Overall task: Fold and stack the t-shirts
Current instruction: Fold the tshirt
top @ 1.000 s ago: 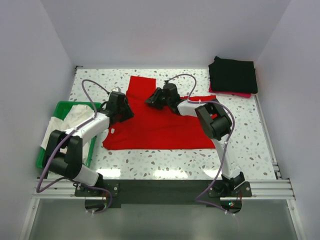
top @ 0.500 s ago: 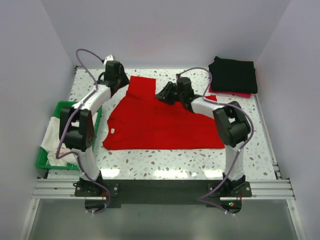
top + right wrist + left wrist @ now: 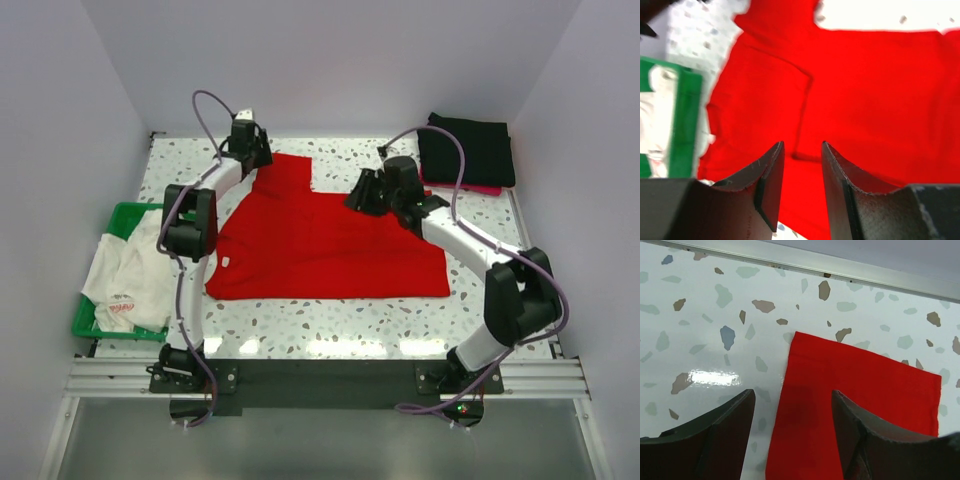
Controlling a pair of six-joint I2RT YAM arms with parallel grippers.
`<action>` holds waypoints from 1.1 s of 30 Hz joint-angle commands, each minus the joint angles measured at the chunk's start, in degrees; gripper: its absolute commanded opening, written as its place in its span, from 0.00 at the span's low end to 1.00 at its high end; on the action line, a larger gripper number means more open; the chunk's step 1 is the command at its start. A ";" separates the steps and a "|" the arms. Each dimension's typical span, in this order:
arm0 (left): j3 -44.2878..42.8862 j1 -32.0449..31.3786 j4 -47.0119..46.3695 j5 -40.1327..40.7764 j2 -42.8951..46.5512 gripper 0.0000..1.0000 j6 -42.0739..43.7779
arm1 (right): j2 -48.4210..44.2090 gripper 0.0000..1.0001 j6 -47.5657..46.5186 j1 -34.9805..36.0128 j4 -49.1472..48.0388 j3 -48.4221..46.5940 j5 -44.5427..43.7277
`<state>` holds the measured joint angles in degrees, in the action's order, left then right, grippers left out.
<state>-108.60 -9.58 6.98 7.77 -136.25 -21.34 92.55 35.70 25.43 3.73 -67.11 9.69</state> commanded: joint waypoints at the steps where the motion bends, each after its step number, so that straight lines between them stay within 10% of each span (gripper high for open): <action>1: -4.25 0.62 -4.43 -1.70 -2.00 0.68 3.68 | -4.92 0.40 -5.90 0.06 5.50 2.60 -4.85; 14: -6.10 0.62 -6.10 -7.50 -7.28 0.67 2.01 | -9.50 0.40 -8.72 0.14 8.75 4.80 -8.81; 33: -5.75 0.62 -11.90 -15.33 -3.07 0.09 0.42 | 5.95 0.40 -10.48 -12.05 15.61 -8.11 -15.58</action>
<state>-112.66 -9.43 -0.56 -5.82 -143.04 -21.02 95.66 26.09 16.82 18.22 -71.26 -3.86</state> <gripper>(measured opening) 0.103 0.401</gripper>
